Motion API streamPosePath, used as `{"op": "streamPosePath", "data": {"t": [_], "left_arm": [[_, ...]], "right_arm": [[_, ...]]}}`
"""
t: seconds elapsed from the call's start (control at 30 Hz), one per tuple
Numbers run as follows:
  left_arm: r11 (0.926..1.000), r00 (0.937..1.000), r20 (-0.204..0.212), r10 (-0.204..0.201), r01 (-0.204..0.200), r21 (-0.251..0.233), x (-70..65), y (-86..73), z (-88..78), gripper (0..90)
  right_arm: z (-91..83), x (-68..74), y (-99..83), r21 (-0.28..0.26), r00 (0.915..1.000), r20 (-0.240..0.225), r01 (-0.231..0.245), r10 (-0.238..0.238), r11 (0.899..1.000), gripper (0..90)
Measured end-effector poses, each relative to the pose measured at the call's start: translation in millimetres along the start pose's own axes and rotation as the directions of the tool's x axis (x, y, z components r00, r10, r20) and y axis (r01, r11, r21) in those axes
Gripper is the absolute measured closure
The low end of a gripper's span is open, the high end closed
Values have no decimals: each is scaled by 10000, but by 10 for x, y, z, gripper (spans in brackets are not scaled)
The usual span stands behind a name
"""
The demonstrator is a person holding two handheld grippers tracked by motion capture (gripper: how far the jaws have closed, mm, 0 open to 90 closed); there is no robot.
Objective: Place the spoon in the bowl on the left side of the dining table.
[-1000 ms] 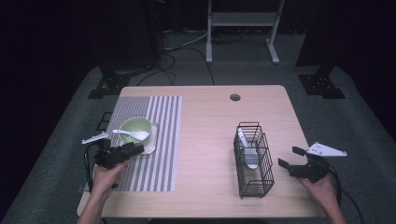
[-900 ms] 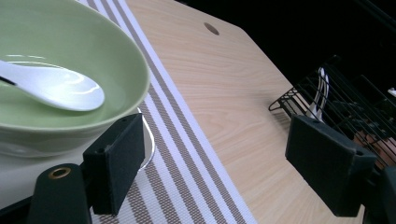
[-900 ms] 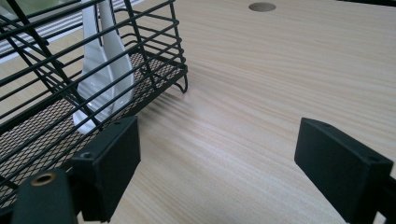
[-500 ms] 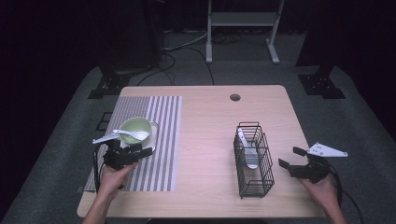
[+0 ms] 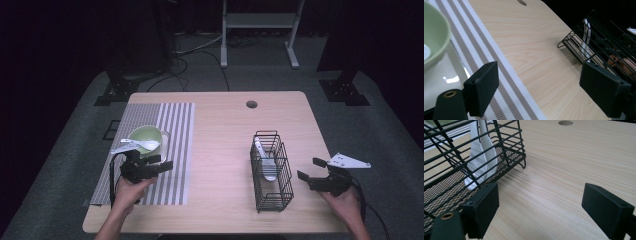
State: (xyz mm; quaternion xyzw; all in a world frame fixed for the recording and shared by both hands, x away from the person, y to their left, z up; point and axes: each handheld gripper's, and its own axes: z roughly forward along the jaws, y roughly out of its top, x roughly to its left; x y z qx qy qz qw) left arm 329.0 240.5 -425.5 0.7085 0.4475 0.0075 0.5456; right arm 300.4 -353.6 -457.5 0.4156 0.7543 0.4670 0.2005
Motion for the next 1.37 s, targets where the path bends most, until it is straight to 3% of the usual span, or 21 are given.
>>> {"op": "streamPosePath", "data": {"t": [0.47,0.87,1.37], "left_arm": [[9975,9978,483,452,-478,527,-221,-44,218,149],[9934,9962,583,641,-693,917,-304,-126,326,149],[9866,9954,569,768,-841,1396,-309,-228,431,149]], "right_arm": [[-20,-8,-13,-8,10000,18,-30,30,10000,133],[-22,-5,-18,5,10000,6,-17,17,10000,133],[-20,-11,-34,57,10000,-18,-67,68,10000,133]]}}
